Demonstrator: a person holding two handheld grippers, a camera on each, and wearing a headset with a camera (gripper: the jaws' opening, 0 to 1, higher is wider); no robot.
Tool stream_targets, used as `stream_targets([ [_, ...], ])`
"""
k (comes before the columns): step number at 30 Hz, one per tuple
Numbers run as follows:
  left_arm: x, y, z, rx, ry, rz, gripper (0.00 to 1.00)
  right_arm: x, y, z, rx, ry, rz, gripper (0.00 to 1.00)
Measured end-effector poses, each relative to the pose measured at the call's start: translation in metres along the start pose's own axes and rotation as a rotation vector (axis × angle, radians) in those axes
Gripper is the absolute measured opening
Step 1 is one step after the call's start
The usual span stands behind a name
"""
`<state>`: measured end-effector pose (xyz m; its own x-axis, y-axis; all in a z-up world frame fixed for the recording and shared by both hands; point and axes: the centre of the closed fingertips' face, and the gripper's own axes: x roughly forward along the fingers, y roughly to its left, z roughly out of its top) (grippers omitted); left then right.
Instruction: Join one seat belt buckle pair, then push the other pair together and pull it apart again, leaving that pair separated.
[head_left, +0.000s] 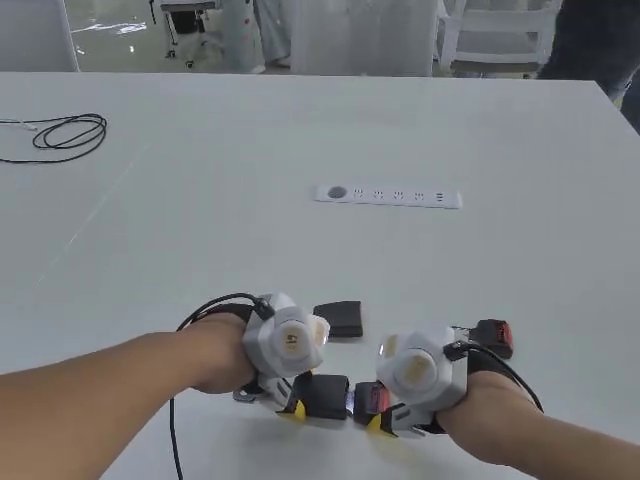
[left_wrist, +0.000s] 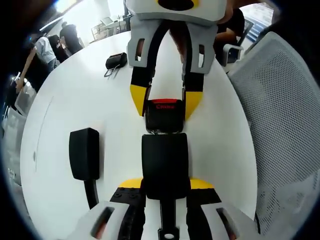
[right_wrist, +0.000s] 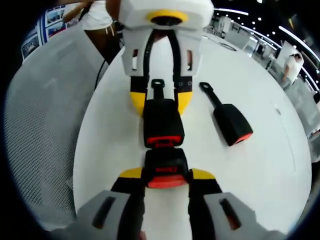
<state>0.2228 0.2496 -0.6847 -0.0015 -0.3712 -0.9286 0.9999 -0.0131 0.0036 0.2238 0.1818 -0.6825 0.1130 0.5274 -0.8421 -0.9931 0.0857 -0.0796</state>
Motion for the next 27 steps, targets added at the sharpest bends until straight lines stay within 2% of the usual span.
stream_targets([
  [3,-0.0012,0.0004,-0.0001,0.0,0.001,0.003,0.31,0.0031,-0.0004,0.0036,-0.013,-0.001,0.009,0.31],
  [13,-0.0019,0.0005,-0.0008,-0.003,0.001,0.003,0.31,0.0016,-0.0003,0.0006,-0.007,-0.002,0.005,0.31],
  [18,-0.0027,0.0007,-0.0019,-0.023,-0.022,0.007,0.31,0.0004,0.0004,-0.0009,-0.018,-0.006,0.013,0.32],
  [22,-0.0025,0.001,-0.0013,-0.019,-0.02,0.01,0.31,-0.0009,0.0002,-0.0035,-0.022,-0.018,0.024,0.31],
  [27,-0.0023,0.0021,-0.0011,-0.016,-0.013,0.006,0.31,-0.0007,0.0005,-0.0044,-0.033,-0.003,0.027,0.31],
])
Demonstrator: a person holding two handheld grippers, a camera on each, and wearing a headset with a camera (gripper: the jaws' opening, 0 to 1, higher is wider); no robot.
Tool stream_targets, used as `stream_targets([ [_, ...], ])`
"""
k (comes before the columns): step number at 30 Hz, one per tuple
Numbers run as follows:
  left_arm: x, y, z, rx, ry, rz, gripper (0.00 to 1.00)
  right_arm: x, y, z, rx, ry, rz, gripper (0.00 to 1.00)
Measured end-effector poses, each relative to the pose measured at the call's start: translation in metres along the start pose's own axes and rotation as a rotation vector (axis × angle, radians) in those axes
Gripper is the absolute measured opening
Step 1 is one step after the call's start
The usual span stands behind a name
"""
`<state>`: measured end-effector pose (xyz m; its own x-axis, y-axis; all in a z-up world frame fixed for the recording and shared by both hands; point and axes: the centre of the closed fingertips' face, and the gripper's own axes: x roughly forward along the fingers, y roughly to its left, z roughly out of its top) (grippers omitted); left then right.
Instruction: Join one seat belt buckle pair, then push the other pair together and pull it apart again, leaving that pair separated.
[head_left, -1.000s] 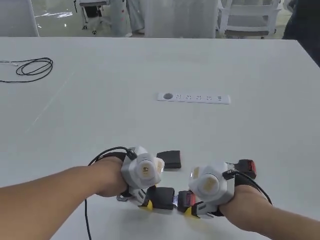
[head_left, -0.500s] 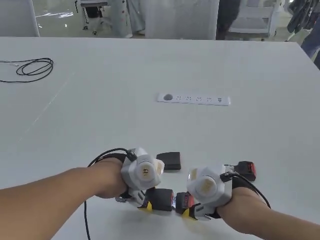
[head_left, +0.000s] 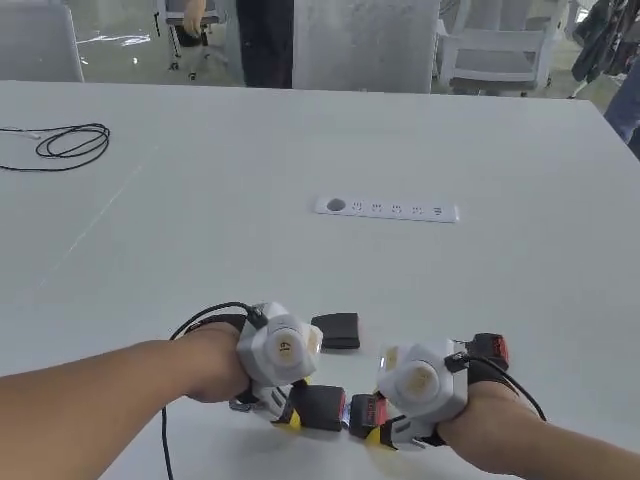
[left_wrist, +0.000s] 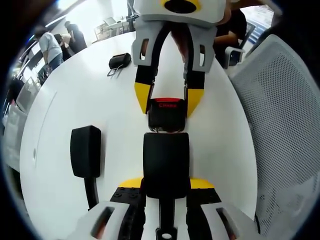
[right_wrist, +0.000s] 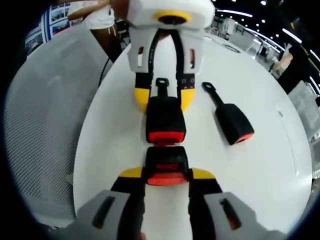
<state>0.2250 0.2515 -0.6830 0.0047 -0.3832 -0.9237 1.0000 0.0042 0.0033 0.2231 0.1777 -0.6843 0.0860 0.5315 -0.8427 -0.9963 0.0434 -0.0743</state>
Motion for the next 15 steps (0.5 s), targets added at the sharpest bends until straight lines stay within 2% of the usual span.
stream_targets([
  [9,0.0005,-0.0001,-0.0006,-0.012,-0.011,-0.005,0.31,-0.0007,0.0003,-0.0005,0.004,-0.002,0.005,0.32],
  [15,0.001,0.0002,-0.0003,-0.004,0.004,-0.008,0.31,-0.0011,0.0008,-0.0006,0.002,-0.005,0.003,0.32],
])
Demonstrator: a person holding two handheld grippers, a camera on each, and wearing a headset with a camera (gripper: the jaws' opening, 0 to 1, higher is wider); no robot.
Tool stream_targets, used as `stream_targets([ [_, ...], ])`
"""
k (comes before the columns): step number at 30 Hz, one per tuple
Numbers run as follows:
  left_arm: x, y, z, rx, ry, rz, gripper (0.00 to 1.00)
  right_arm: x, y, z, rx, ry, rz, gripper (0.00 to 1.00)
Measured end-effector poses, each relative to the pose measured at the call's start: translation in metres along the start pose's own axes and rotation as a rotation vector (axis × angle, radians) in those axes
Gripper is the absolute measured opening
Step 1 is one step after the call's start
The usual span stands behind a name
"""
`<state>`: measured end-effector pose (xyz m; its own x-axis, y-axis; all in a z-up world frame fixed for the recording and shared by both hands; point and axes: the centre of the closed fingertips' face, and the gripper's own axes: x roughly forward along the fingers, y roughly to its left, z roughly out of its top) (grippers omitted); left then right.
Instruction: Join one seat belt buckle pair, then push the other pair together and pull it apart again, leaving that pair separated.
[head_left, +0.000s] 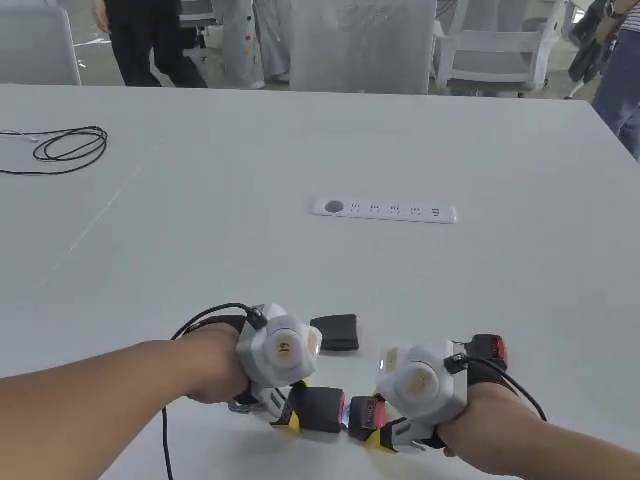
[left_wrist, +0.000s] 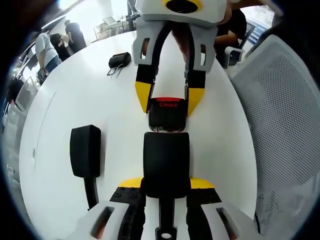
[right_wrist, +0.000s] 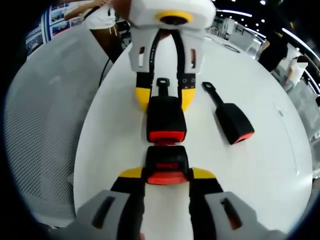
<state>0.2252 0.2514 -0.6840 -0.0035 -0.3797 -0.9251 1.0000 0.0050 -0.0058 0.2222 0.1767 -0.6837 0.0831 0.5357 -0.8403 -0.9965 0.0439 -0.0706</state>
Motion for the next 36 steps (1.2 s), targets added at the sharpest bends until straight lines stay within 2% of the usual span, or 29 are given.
stream_targets([
  [15,-0.0001,0.0007,0.0001,-0.001,0.005,-0.003,0.32,-0.0009,0.0005,0.0004,0.0,-0.005,0.002,0.33],
  [22,0.0002,0.001,0.0,0.002,0.024,-0.003,0.32,-0.0008,0.0007,0.0006,0.005,-0.001,0.001,0.34],
  [23,0.0002,0.001,0.0,0.0,0.025,-0.003,0.32,-0.0008,0.0006,0.0008,0.012,0.0,0.001,0.34],
  [24,0.0003,0.0009,0.0001,-0.003,0.028,-0.002,0.32,-0.0008,0.0008,0.0014,0.066,0.003,0.002,0.34],
  [26,0.0004,0.0006,-0.0002,-0.003,0.032,0.0,0.33,-0.0003,0.0016,0.0013,0.003,0.023,-0.004,0.34],
  [30,0.0006,0.0007,-0.0012,-0.011,0.035,0.003,0.33,0.0005,0.0017,0.0008,0.007,0.03,-0.001,0.34],
  [33,0.0005,0.0009,-0.0017,-0.029,0.046,0.014,0.33,0.0005,0.0017,0.0009,0.005,0.034,-0.005,0.35],
  [36,-0.0002,0.0019,-0.0033,-0.09,0.041,0.036,0.34,0.0001,0.0014,0.0006,0.01,0.037,-0.008,0.35],
])
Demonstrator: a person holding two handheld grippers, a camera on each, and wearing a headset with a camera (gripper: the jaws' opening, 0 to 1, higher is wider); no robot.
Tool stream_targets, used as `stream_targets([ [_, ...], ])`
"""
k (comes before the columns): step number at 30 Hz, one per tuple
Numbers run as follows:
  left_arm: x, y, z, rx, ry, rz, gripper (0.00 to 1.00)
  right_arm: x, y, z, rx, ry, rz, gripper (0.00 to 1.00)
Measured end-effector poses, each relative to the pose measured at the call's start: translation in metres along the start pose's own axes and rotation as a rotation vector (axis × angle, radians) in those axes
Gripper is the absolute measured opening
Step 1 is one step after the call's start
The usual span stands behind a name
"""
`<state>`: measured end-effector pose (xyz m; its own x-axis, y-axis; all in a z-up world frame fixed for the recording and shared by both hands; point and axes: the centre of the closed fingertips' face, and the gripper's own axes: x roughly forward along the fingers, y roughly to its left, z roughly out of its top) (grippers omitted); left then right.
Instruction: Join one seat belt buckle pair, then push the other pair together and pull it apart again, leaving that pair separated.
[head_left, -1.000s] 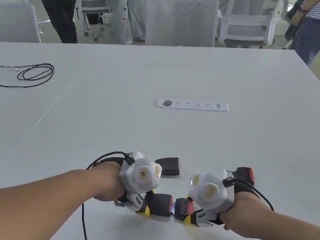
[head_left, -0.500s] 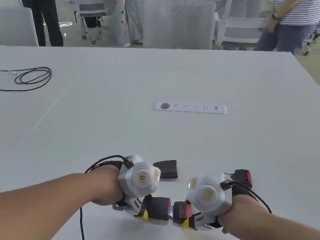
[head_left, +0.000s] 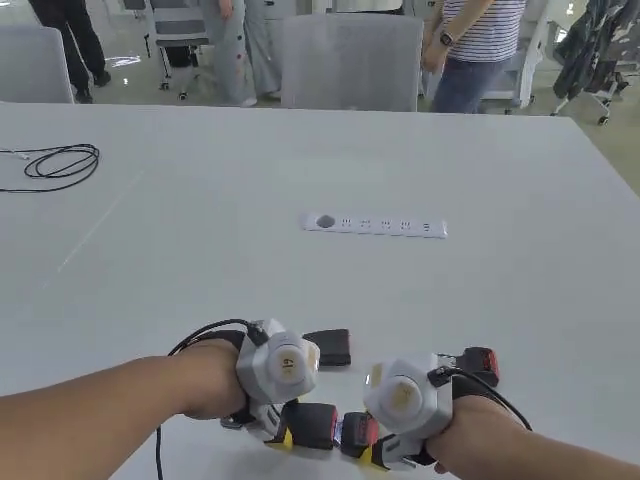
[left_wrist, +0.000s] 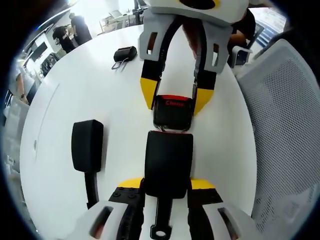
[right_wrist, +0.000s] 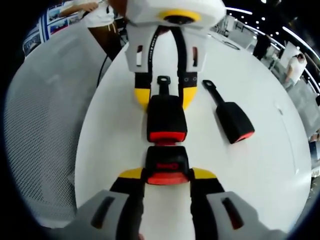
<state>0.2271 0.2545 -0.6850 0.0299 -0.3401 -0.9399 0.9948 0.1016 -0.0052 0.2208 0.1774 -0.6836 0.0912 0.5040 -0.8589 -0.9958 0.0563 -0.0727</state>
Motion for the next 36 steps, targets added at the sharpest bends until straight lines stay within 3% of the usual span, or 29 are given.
stream_targets([
  [2,-0.001,0.001,-0.002,-0.044,0.004,0.021,0.34,-0.001,0.0,0.0,-0.018,0.006,-0.006,0.35],
  [5,-0.007,-0.001,-0.001,-0.017,-0.001,0.041,0.33,-0.005,0.001,0.0,-0.033,0.01,-0.009,0.35],
  [7,-0.015,0.0,0.004,-0.025,-0.026,0.055,0.33,-0.01,0.003,0.003,-0.003,-0.004,0.005,0.34],
  [11,-0.028,0.008,0.014,0.018,-0.059,0.115,0.4,-0.026,0.0,0.011,-0.031,-0.04,-0.004,0.31],
  [15,-0.036,0.01,0.022,0.011,-0.097,0.121,0.37,-0.038,-0.009,0.008,-0.045,-0.046,-0.018,0.31],
  [21,-0.04,0.03,0.033,-0.004,-0.108,0.143,0.39,-0.048,-0.027,-0.003,-0.023,-0.047,-0.045,0.32],
  [27,-0.047,0.053,0.048,0.026,-0.114,0.165,0.39,-0.058,-0.043,-0.015,-0.015,-0.042,-0.064,0.31],
  [33,-0.046,0.08,0.051,0.024,-0.113,0.177,0.4,-0.065,-0.064,-0.041,-0.004,-0.006,-0.087,0.32],
  [36,-0.044,0.095,0.047,0.009,-0.109,0.185,0.4,-0.066,-0.078,-0.056,0.011,0.011,-0.092,0.31],
])
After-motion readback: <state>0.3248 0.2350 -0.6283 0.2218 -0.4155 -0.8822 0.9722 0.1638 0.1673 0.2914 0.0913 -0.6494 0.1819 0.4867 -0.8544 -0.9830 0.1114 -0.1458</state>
